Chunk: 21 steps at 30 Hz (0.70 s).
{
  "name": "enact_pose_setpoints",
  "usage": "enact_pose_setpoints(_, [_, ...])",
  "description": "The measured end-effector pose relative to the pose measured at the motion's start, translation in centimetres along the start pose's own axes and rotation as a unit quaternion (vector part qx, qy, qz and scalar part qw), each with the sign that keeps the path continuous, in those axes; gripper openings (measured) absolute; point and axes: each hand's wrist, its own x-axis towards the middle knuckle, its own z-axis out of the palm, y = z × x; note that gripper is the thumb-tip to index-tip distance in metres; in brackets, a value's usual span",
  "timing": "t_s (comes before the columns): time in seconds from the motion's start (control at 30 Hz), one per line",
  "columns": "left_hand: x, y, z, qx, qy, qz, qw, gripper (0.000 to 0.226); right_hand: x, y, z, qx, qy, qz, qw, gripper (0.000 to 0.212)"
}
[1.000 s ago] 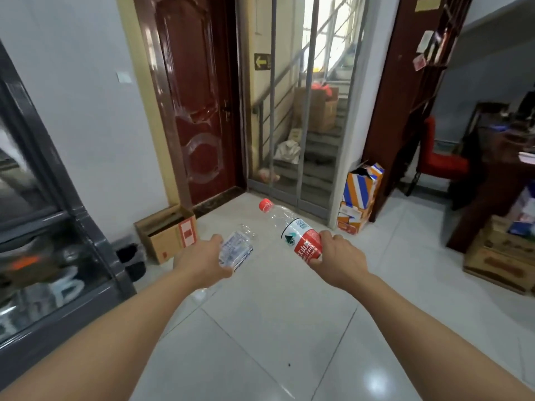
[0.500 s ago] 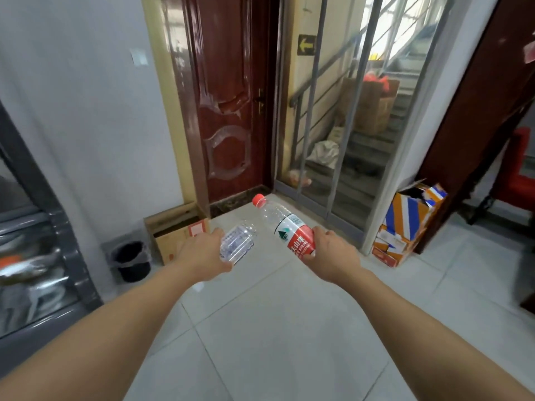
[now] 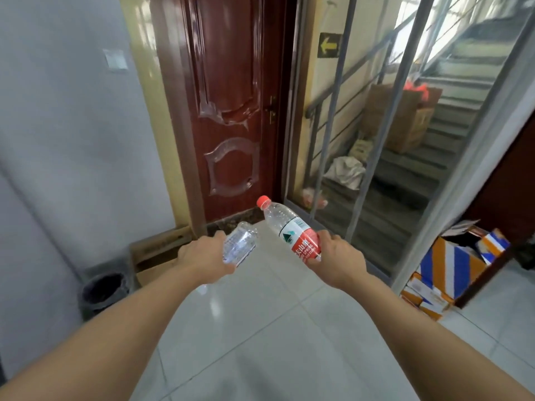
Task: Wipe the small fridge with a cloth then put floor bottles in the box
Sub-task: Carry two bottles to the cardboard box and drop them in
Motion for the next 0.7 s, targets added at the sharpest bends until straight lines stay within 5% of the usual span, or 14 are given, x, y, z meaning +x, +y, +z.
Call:
enact_pose_setpoints(0.3, [15.8, 3.1, 2.1, -0.036, -0.005, -0.132, 0.991, 0.055, 22.6, 3.3, 1.1, -0.019, -0.037, -0.116, 0.992, 0.068])
enact_pose_setpoints(0.7, [31.5, -2.4, 2.6, -0.048, -0.002, -0.245, 0.968, 0.053, 43.9, -4.0, 5.5, -0.011, -0.056, -0.249, 0.967, 0.064])
